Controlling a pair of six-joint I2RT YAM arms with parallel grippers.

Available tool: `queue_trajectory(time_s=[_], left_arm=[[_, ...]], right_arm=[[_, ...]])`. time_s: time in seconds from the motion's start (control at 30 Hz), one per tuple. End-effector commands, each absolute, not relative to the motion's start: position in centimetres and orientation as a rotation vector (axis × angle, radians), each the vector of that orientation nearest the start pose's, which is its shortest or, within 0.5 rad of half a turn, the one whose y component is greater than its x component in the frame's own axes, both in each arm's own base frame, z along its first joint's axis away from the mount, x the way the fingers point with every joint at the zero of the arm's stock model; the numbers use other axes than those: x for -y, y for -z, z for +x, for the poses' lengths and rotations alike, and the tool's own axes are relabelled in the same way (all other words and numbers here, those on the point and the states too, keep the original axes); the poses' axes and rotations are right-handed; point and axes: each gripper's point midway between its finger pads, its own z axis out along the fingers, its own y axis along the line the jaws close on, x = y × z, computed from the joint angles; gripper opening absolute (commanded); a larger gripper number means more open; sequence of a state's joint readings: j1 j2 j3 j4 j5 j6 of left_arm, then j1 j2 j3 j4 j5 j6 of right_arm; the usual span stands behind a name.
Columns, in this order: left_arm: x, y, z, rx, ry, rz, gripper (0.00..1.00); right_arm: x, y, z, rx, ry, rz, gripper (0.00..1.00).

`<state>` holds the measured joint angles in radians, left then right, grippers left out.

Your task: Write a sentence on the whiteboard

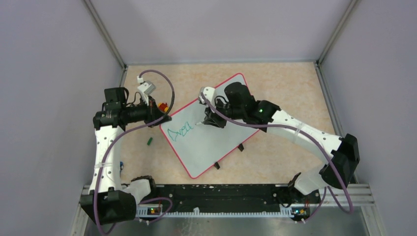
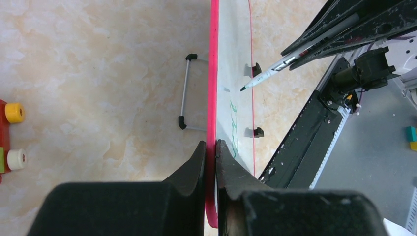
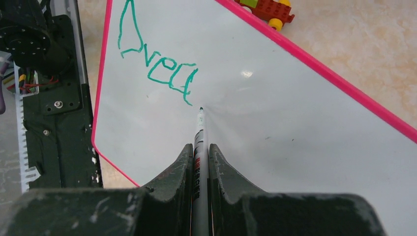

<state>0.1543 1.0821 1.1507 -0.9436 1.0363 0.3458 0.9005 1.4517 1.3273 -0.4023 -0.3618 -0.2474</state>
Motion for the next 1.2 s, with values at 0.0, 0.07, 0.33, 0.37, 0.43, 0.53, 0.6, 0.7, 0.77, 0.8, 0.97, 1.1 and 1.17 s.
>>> queue_trajectory(time_s=[0.0, 0.07, 0.33, 0.37, 0.43, 0.53, 0.6, 0.7, 0.77, 0.8, 0.97, 1.1, 1.17], left_arm=[[11.0, -26.4, 24.2, -1.974, 0.904, 0.701, 0.00], [11.1, -26.4, 24.5, -1.962, 0.901, 0.729, 0.00], [10.7, -24.9, 25.7, -1.980, 0.837, 0.802, 0.00], [10.6, -24.7, 25.9, -1.988, 0.828, 0.803, 0.00], [10.3, -24.4, 26.1, -2.000, 0.809, 0.805, 0.00], [10.2, -24.3, 26.1, -2.000, 0.795, 0.809, 0.00], [10.2, -24.5, 26.0, -1.992, 0.784, 0.813, 0.00], [10.2, -24.8, 25.6, -1.981, 0.773, 0.818, 0.00], [10.3, -25.1, 25.4, -1.971, 0.771, 0.819, 0.00], [10.3, -25.2, 25.3, -1.968, 0.771, 0.818, 0.00], [10.6, -25.7, 24.7, -1.943, 0.776, 0.828, 0.00], [10.7, -25.8, 24.5, -1.936, 0.784, 0.829, 0.00], [10.7, -25.8, 24.5, -1.934, 0.785, 0.828, 0.00]], right_arm=[[-37.0, -30.0, 23.1, -1.544, -0.777, -1.306, 0.00], [-37.3, -30.2, 23.2, -1.538, -0.792, -1.301, 0.00], [-37.3, -31.1, 23.1, -1.529, -0.860, -1.297, 0.00], [-37.2, -30.9, 23.1, -1.529, -0.861, -1.301, 0.00], [-37.1, -30.7, 23.1, -1.528, -0.856, -1.304, 0.00], [-37.0, -30.3, 23.5, -1.537, -0.834, -1.304, 0.00], [-37.1, -30.0, 23.7, -1.541, -0.822, -1.307, 0.00], [-37.4, -29.5, 23.9, -1.549, -0.825, -1.313, 0.00], [-37.6, -29.1, 24.0, -1.555, -0.826, -1.314, 0.00], [-37.6, -28.9, 24.1, -1.559, -0.823, -1.315, 0.00], [-37.9, -28.1, 24.5, -1.574, -0.822, -1.316, 0.00], [-38.1, -27.9, 24.5, -1.577, -0.827, -1.321, 0.00], [-38.2, -27.6, 24.3, -1.579, -0.834, -1.326, 0.00]])
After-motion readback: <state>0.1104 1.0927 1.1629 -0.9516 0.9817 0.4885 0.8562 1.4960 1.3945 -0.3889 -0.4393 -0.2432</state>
